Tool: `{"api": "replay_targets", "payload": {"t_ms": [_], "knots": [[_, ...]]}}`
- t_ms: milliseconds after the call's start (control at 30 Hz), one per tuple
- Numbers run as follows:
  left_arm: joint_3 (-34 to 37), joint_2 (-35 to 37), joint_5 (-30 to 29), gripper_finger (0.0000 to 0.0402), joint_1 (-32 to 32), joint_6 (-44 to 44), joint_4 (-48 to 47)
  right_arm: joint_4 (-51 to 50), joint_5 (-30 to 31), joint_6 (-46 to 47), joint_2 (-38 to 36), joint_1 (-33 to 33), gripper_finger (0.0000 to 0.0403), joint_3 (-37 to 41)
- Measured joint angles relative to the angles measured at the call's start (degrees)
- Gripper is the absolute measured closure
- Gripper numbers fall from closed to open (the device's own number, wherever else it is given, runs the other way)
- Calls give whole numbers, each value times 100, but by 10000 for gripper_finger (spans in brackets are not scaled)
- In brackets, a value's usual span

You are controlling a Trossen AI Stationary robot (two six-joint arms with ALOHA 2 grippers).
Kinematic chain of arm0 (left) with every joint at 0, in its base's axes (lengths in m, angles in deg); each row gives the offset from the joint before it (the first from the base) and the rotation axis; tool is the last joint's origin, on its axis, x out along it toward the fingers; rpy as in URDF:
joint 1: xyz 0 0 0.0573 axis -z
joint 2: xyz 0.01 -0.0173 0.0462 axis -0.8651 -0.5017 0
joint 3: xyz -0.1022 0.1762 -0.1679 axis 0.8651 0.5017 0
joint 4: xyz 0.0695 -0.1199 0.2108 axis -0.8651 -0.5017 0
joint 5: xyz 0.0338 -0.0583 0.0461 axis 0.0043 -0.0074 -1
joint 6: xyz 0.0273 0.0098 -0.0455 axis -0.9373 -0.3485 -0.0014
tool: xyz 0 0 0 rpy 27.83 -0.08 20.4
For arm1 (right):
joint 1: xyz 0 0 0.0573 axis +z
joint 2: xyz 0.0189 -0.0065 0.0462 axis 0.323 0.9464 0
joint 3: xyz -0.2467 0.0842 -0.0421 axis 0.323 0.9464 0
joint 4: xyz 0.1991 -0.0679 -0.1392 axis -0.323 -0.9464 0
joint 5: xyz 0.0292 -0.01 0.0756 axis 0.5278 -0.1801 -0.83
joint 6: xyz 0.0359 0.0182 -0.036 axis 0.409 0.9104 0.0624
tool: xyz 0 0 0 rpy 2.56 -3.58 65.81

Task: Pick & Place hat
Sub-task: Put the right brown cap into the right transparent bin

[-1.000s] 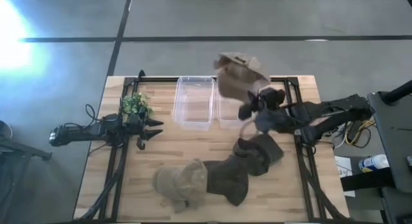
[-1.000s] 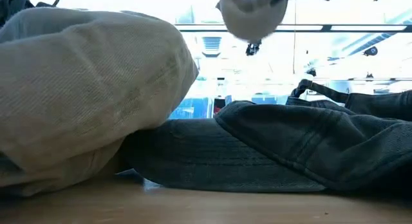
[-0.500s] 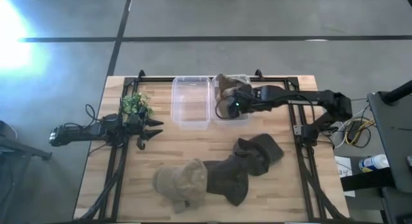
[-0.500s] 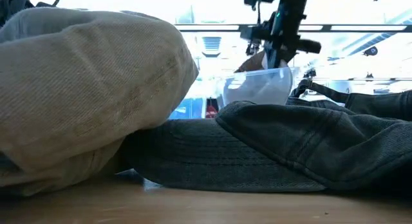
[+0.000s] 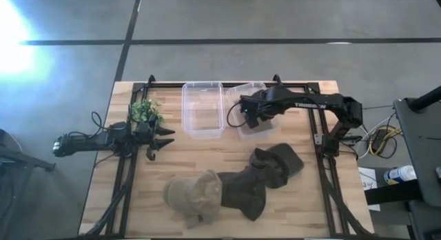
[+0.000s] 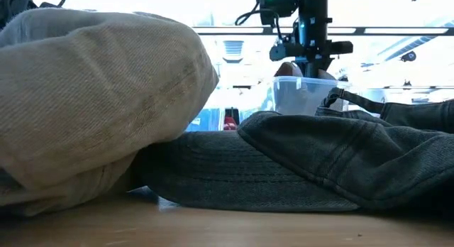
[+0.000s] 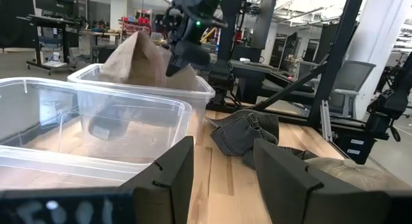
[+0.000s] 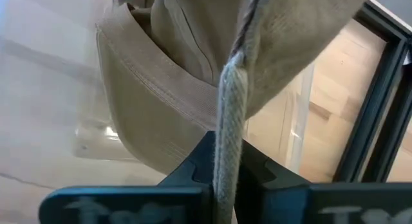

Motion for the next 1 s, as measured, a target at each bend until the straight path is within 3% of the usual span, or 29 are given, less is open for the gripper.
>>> {"api": "replay_targets", "payload": {"t_ms": [333,733,867,1000], "knots": [[1,-2,-9,246,-7,42,246,481,-262,-417,-204,-52,363,72],[-1,-2,-7,246,-7,4053,1010,836,-114,-726,-266,-7,261,192],[0,-2,-12,246,-5,4470,1013,847,92,-922,-407,81,241,17],[1,-4,-409,246,-3,4990,1143,868,215,-1138,-594,194,232,-142]]}}
